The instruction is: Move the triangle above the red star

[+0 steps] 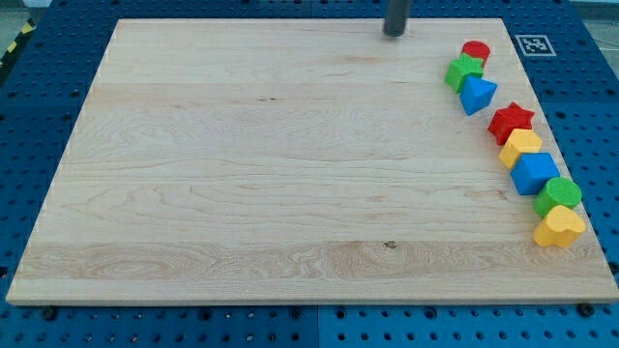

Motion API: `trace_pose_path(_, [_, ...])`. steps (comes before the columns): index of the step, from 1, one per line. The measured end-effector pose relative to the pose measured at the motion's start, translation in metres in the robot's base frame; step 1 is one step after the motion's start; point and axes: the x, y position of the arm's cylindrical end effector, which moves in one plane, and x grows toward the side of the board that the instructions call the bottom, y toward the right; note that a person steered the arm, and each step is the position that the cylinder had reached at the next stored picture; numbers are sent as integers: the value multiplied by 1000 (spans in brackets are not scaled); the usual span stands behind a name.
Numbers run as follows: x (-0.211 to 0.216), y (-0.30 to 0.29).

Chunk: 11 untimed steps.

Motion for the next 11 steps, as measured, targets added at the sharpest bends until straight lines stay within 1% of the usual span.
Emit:
trace_pose_path(1, [39,-17])
trace_pose_path(2, [72,6])
trace_pose_path(3, [93,44])
trace_pose_path(4, [104,70])
trace_pose_path(5, [109,78])
trace_pose_path(8, [132,91])
trace_pose_path(10, [132,99])
trace_pose_path(11, [132,91])
